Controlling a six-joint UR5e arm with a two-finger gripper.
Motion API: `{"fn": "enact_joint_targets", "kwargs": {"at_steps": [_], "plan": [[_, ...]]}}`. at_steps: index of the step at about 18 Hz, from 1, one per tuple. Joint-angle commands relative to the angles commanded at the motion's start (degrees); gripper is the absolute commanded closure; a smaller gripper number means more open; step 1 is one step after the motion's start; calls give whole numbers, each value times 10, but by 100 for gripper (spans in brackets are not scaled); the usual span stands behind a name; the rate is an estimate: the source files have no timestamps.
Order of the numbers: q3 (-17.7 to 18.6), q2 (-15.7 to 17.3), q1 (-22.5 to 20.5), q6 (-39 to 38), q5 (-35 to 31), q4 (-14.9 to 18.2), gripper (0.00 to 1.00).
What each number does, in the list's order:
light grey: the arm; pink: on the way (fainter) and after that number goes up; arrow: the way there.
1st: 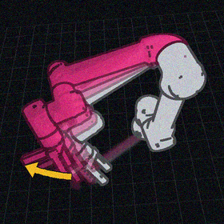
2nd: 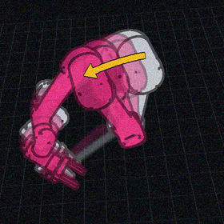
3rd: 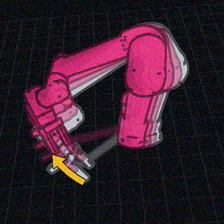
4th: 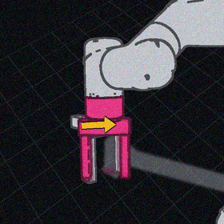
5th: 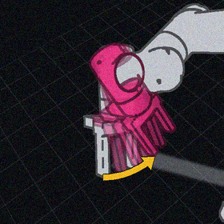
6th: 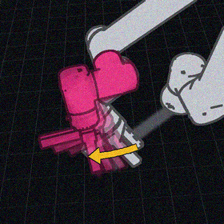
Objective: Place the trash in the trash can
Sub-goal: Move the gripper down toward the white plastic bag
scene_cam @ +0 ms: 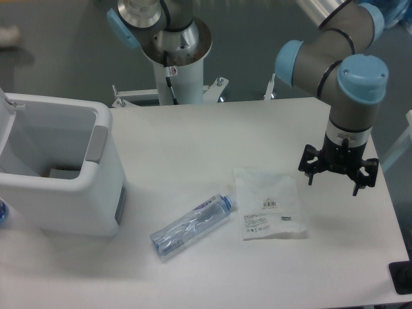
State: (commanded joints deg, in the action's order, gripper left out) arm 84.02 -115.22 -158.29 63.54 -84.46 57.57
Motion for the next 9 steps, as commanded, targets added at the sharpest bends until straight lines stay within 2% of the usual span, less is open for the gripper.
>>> {"fn": "enact_joint_targets", "kwargs": {"at_steps": [6, 7, 9], "plan": [[6, 1, 1, 1, 2, 1, 0], [17, 3, 2, 2, 3, -7, 0], [32, 3, 7, -6, 15, -43, 0]]}}
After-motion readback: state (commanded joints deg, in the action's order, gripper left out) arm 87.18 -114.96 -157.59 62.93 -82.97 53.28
